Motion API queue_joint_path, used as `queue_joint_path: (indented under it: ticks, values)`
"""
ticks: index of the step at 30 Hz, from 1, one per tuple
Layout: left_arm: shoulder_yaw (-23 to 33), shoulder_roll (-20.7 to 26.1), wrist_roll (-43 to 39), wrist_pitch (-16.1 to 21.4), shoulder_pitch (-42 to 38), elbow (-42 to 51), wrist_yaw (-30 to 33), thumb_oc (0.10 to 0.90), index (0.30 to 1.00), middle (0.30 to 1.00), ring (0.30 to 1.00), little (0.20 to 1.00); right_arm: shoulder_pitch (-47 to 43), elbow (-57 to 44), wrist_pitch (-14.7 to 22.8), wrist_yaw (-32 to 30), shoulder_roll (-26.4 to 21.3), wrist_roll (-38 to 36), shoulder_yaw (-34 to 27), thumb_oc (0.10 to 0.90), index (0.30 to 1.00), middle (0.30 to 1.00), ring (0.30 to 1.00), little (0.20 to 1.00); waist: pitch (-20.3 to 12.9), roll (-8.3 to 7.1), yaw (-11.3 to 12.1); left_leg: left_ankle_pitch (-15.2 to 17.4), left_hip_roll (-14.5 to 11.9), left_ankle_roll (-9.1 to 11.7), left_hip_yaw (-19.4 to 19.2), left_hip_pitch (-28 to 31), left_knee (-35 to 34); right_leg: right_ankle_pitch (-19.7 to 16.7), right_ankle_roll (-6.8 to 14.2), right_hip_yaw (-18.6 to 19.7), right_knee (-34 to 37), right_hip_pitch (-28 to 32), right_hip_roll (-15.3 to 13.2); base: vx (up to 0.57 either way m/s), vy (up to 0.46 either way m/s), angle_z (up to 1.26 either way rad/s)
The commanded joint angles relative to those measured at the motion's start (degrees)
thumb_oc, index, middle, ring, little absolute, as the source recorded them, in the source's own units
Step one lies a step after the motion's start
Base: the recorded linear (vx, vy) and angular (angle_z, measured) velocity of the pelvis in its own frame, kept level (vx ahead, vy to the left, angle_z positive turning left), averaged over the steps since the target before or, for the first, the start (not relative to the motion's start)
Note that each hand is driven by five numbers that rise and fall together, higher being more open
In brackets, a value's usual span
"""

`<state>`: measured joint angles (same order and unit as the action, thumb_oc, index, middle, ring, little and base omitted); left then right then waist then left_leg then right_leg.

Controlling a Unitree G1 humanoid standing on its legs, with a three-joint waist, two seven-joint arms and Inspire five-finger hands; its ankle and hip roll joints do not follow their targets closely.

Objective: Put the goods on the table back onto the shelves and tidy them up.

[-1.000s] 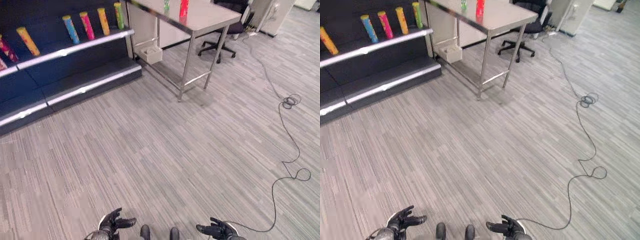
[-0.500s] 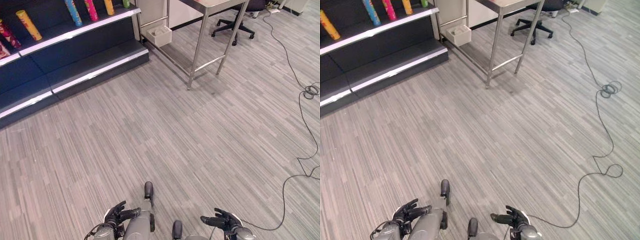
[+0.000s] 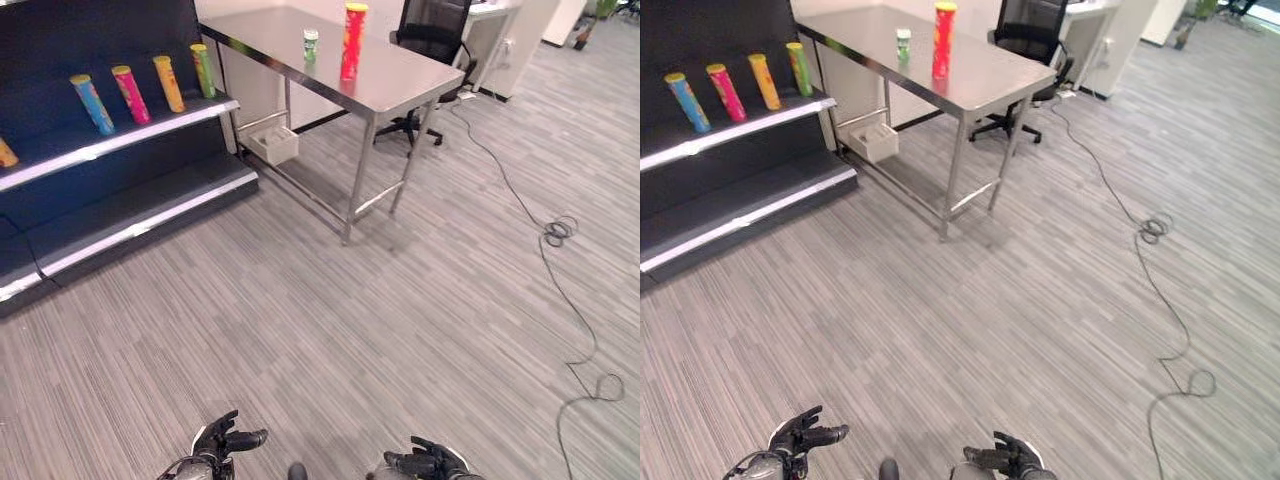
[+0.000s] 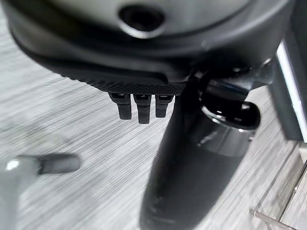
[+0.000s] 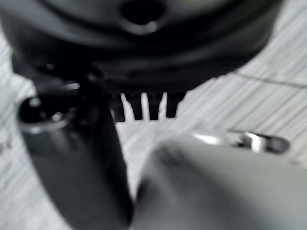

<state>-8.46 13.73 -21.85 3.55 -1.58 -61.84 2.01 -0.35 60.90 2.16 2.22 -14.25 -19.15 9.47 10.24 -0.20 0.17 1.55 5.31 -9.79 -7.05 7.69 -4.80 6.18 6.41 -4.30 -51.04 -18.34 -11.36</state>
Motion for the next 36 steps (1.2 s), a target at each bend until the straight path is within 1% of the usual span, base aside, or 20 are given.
queue_joint_path:
  ticks: [1,2,4,5,6,9,11,13,15,16,19,20,21,22,23,24,33,34,35,36]
  values:
    - [1.4,1.9,1.5,2.5,-2.3,2.5,0.3,0.8,0.9,0.9,0.9,0.9,-2.3,-1.8,1.0,-0.5,-2.9,-0.1,0.7,0.8,0.9,0.9,0.9,0.9,2.9,0.85,-0.6,-1.0,-2.2,7.1,3.7,-0.6,-0.2,-10.5,1.3,-5.2,31.3,9.1,2.6,0.58,-0.096,0.3]
    - [1.3,1.8,1.7,2.6,-2.7,2.4,0.4,0.8,0.9,0.9,0.9,0.9,-2.4,-1.6,1.0,-0.5,-3.0,0.0,0.7,0.8,0.9,0.9,0.9,0.9,3.3,0.25,-1.5,0.7,-1.6,7.7,4.9,1.5,-0.2,-12.0,2.3,-4.8,41.4,8.6,4.0,0.44,-0.094,0.27]
    - [1.3,2.0,2.0,2.5,-2.9,2.3,0.2,0.8,0.9,0.9,0.9,0.9,-2.3,-1.4,1.0,-0.6,-2.9,0.0,0.7,0.8,0.9,0.9,0.9,0.9,3.1,-0.36,-2.0,1.3,-1.1,8.0,5.7,2.4,-0.2,-13.8,3.3,-3.7,46.4,8.0,4.4,0.39,-0.079,0.85]
    - [1.6,2.0,2.8,2.8,-3.2,1.2,-0.1,0.8,0.9,0.9,0.9,0.9,-1.9,-0.5,0.9,-0.2,-2.9,0.4,0.6,0.8,0.9,0.9,0.9,0.9,3.1,-0.8,-3.0,3.3,-1.4,9.0,7.0,4.9,-0.2,-16.8,4.9,-3.4,55.7,7.6,6.2,0.88,-0.165,1.37]
    - [1.9,1.6,3.6,2.9,-2.4,1.2,-0.4,0.8,0.9,0.9,0.9,0.9,-1.4,-0.6,0.5,0.1,-3.3,2.1,0.7,0.8,0.9,0.9,0.9,0.9,2.1,-0.86,-3.8,4.7,-2.0,9.8,8.9,7.7,-0.2,-17.8,5.8,-4.9,56.0,5.2,6.0,0.89,-0.185,1.31]
    - [1.8,0.9,4.0,2.9,-1.7,0.7,-0.6,0.8,0.9,0.9,0.9,0.9,-1.2,0.4,0.5,0.2,-3.4,2.5,1.2,0.8,0.9,0.9,0.9,0.9,1.0,-0.94,-3.6,5.4,-3.0,10.2,10.1,9.4,-0.2,-18.2,4.3,-5.6,56.0,6.6,6.8,0.5,-0.176,0.73]
    - [1.6,0.3,2.6,2.7,-1.2,0.2,-1.0,0.8,0.9,0.9,0.9,0.9,-1.3,0.5,0.6,0.4,-4.3,2.2,1.4,0.8,0.9,0.9,0.9,0.9,-0.4,-0.25,-3.7,2.2,-5.6,12.3,11.9,9.3,3.4,-17.8,2.6,-5.7,56.0,9.7,8.5,0.51,-0.265,0.03]
    - [1.2,0.0,1.8,2.5,-1.2,0.5,-1.3,0.8,0.9,0.9,0.9,0.9,-1.2,0.1,0.9,0.6,-4.8,1.8,1.7,0.8,0.9,0.9,0.9,0.9,-1.3,0.05,-3.8,-2.3,-8.3,15.2,10.9,7.2,11.4,-15.7,1.2,-7.9,56.0,12.3,8.9,0.36,-0.231,0.17]
    - [0.2,0.0,1.2,2.4,-1.7,1.9,-1.2,0.8,0.9,0.9,0.9,0.9,-1.8,0.2,1.1,0.4,-5.4,1.2,2.4,0.8,0.9,0.9,0.9,0.9,-0.2,-0.53,-3.5,-8.0,-9.4,17.9,9.4,0.4,25.5,-12.9,-0.5,-8.7,56.0,15.9,9.3,0.25,-0.255,0.54]
    - [-0.2,0.0,0.7,2.3,-1.9,2.9,-1.1,0.8,0.9,0.9,0.9,0.9,-2.0,-0.1,1.1,0.3,-5.5,1.2,2.9,0.8,0.9,0.9,0.9,0.9,0.6,-1.33,-2.9,-10.0,-9.4,17.9,8.7,-2.1,31.7,-11.7,-1.6,-8.6,56.0,17.7,9.3,0.18,-0.209,0.38]
    - [-0.3,0.0,0.0,2.1,-2.5,3.1,-0.5,0.8,0.9,0.9,0.9,0.9,-2.4,-0.7,1.0,-0.4,-5.9,0.8,2.9,0.8,0.9,0.9,0.9,0.9,2.2,-2.17,-2.2,-10.1,-10.8,16.7,6.1,-6.0,36.7,-9.9,-2.6,-8.5,56.0,20.1,9.3,0.16,-0.173,0.09]
    - [-0.5,-0.3,-0.3,2.1,-2.7,3.1,-0.3,0.8,0.9,0.9,0.9,0.9,-2.5,-1.1,1.1,-0.6,-5.9,0.3,2.7,0.8,0.9,0.9,0.9,0.9,2.6,-2.13,-2.0,-9.8,-13.3,16.1,2.3,-7.5,34.3,-9.2,-2.6,-8.7,56.0,21.1,9.3,0.14,-0.125,-0.01]
    - [-0.5,-0.3,-0.3,2.1,-2.7,3.1,-0.3,0.8,0.9,0.9,0.9,0.9,-2.5,-1.1,1.1,-0.6,-5.9,0.3,2.7,0.8,0.9,0.9,0.9,0.9,2.6,-2.13,-2.0,-9.8,-13.3,16.1,2.3,-7.5,34.3,-9.2,-2.6,-8.6,56.0,21.1,9.3,0.28,-0.098,0.05]
    - [-1.2,-0.6,0.0,2.4,-2.9,3.8,-0.4,0.8,0.9,0.9,0.9,0.9,-2.3,-1.8,1.2,-1.1,-6.2,-0.4,2.2,0.8,0.9,0.9,0.9,0.9,2.8,-2.05,-1.3,-7.7,-15.2,15.6,-3.2,-10.7,24.7,-7.4,-2.2,-8.9,56.0,23.0,9.0,0.27,-0.033,-0.04]
    - [-1.5,-0.7,0.4,2.4,-2.9,3.8,-0.3,0.8,0.9,0.9,0.9,0.9,-2.3,-2.0,1.2,-1.3,-6.3,-0.5,2.1,0.8,0.9,0.9,0.9,0.9,3.0,-1.79,-1.2,-7.0,-14.5,15.5,-3.6,-11.9,20.2,-7.0,-1.9,-8.6,56.0,23.6,9.1,0.35,-0.017,-0.1]
    - [-1.6,-0.7,0.9,2.3,-2.8,3.4,-0.2,0.8,0.9,0.9,0.9,0.9,-2.2,-2.9,1.2,-1.3,-6.5,-0.4,2.1,0.8,0.9,0.9,0.9,0.9,2.9,-1.67,-0.9,-6.7,-13.4,15.3,-3.0,-12.8,16.7,-6.4,-1.7,-8.1,56.0,24.3,9.3,0.15,0.023,-0.04]
    - [-1.6,-0.7,0.9,2.3,-2.8,3.4,-0.2,0.8,0.9,0.9,0.9,0.9,-2.2,-2.9,1.2,-1.3,-6.5,-0.4,2.1,0.8,0.9,0.9,0.9,0.9,2.8,-1.72,-1.0,-6.9,-13.3,15.3,-3.0,-12.9,16.5,-6.4,-1.7,-8.2,56.0,24.1,9.3,0.05,0.009,-0.05]
    - [-1.6,-0.8,1.3,2.4,-1.2,3.2,-0.1,0.8,0.9,0.9,0.9,0.9,-1.9,-3.0,1.4,-1.4,-6.6,0.8,2.6,0.8,0.9,0.9,0.9,0.9,2.8,0.16,1.1,-13.6,-9.7,16.7,4.6,-14.9,1.4,-3.9,-1.9,-5.5,56.0,27.8,11.5,0.57,0.101,0.29]
    - [-1.4,-0.5,1.7,2.3,-0.9,3.0,-0.4,0.8,0.9,0.9,0.9,0.9,-1.7,-3.2,1.4,-1.3,-6.7,1.1,2.3,0.8,0.9,0.9,0.9,0.9,2.5,0.87,1.0,-15.1,-9.7,18.1,3.5,-16.9,-0.2,-3.1,-2.1,-4.7,56.0,29.1,12.5,1.01,0.326,0.17]
    - [-0.6,-0.7,2.2,2.3,1.2,3.2,-0.6,0.8,0.9,0.9,0.9,0.9,-1.1,-2.0,0.9,-0.7,-6.2,2.1,2.2,0.8,0.9,0.9,0.9,0.9,1.3,1.46,2.2,-14.8,-8.4,17.1,4.4,-15.0,-0.2,-0.9,-1.4,-1.6,56.0,32.5,12.0,0.77,0.365,-0.23]
